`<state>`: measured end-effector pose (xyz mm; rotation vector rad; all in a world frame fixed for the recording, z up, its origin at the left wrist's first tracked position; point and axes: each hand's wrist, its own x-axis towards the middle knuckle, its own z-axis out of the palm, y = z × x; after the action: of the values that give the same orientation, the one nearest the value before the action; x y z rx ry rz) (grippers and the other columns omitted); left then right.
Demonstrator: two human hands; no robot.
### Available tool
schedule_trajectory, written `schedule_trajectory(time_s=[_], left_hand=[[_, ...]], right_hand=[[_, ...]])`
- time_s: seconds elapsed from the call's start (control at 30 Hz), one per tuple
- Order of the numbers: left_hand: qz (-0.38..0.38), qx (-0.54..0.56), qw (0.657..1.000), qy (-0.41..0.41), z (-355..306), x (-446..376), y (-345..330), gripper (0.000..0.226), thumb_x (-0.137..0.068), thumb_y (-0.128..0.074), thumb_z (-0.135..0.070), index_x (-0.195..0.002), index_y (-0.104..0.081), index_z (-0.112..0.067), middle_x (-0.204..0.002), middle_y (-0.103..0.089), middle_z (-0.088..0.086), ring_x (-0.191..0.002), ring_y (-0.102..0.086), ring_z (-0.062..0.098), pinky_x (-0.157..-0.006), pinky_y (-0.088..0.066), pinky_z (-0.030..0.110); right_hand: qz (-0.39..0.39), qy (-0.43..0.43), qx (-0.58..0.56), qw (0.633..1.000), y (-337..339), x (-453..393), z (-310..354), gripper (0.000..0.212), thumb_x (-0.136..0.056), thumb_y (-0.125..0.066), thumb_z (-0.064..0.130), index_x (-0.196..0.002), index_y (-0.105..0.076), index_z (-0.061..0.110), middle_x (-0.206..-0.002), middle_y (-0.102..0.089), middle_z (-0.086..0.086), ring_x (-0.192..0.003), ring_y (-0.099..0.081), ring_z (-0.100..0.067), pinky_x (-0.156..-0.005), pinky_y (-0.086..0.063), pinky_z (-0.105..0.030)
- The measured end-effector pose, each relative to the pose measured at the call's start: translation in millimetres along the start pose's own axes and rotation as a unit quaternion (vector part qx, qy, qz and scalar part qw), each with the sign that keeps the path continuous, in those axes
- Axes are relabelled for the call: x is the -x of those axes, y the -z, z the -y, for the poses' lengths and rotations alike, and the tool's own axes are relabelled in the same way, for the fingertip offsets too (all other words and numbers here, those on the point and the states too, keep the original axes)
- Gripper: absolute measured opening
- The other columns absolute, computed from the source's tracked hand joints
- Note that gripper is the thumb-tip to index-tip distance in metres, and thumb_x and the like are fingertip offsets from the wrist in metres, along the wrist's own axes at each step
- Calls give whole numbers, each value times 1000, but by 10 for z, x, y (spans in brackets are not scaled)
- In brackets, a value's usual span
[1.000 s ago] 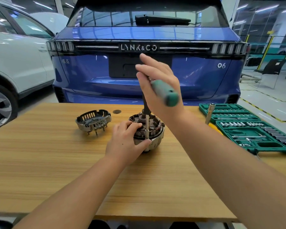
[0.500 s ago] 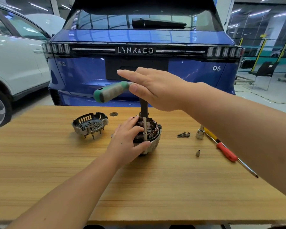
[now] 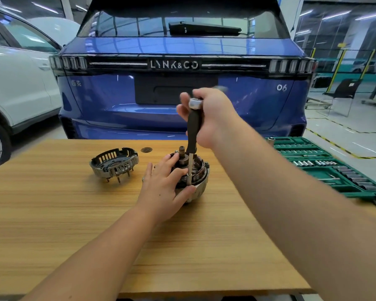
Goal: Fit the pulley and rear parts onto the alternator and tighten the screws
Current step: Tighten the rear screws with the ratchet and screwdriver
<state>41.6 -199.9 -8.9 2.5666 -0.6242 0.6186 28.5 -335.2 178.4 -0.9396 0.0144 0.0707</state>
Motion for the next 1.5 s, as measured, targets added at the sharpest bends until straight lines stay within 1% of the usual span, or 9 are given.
schedule_trajectory(time_s=[0.2, 0.37, 0.57, 0.67, 0.83, 1.03, 1.17, 1.23, 1.5], left_hand=[[-28, 31, 999, -2, -9, 21, -54, 43, -90, -36, -66, -117, -57, -40, -164, -24, -6, -153, -5, 13, -119, 11, 50], [-53, 57, 997, -3, -19, 34, -98, 40, -89, -43, -63, -114, -60, -36, -162, -30, -5, -153, -12, 15, -120, 7, 54], [-51, 86, 995, 13, -40, 42, -93, 43, -87, -43, -64, -115, -62, -36, -161, -29, -8, -152, -11, 12, -119, -4, 62], [-44, 92, 995, 17, -40, 44, -83, 42, -89, -45, -63, -119, -60, -38, -162, -27, -8, -152, -10, 11, -119, -17, 62], [-52, 94, 994, 21, -53, 46, -91, 47, -87, -44, -65, -118, -62, -34, -161, -31, -7, -153, -12, 14, -117, -21, 62], [-38, 77, 996, 24, -50, 40, -85, 51, -88, -40, -67, -123, -60, -34, -162, -27, -8, -152, -8, 12, -118, -19, 62], [-38, 73, 996, 27, -52, 37, -90, 56, -88, -37, -69, -126, -59, -36, -162, -25, -9, -152, -6, 10, -119, -17, 60], [-41, 77, 996, 28, -52, 35, -92, 56, -87, -37, -70, -125, -60, -35, -162, -26, -9, -153, -7, 11, -119, -18, 60], [-40, 86, 995, 29, -44, 28, -93, 53, -87, -40, -69, -122, -61, -36, -161, -27, -10, -152, -8, 11, -120, -18, 58]], right_hand=[[49, 282, 131, 949, 201, 78, -334, 10, -102, -56, 28, -99, -65, 27, -101, -73, 9, -96, -67, -11, -80, -53, -26], [36, 609, 457, 648, 249, 54, -351, 18, -96, -66, 11, -108, -76, 2, -119, -70, -13, -114, -63, -31, -101, -50, -41], [-4, 591, 715, 373, 56, 60, -224, 23, -85, -53, -3, -100, -67, 6, -73, -60, -6, -69, -55, -33, -54, -35, -35], [-21, 498, 809, 312, -22, 59, -139, 25, -91, -41, 2, -111, -50, 13, -76, -43, -3, -69, -41, -29, -54, -22, -35], [73, 392, 823, 404, -4, 20, 39, 47, -103, -17, 60, -105, -48, 25, -80, -46, 4, -75, -47, -21, -53, -23, -32], [80, 310, 830, 456, -13, 5, 306, 49, -107, -32, 46, -78, -58, 16, -65, -60, -2, -58, -52, -20, -51, -35, -31], [49, 94, 568, 816, -36, -6, 321, 27, -104, -50, 27, -89, -63, 8, -56, -68, 2, -54, -69, -14, -52, -53, -23], [68, -3, 375, 924, 33, 24, 284, 20, -103, -49, 25, -94, -59, 11, -55, -64, 6, -64, -73, -19, -76, -57, -39], [100, -14, 85, 991, 176, 58, 57, 18, -97, -48, 16, -115, -46, 13, -66, -51, 0, -68, -49, -16, -105, -41, -44]])
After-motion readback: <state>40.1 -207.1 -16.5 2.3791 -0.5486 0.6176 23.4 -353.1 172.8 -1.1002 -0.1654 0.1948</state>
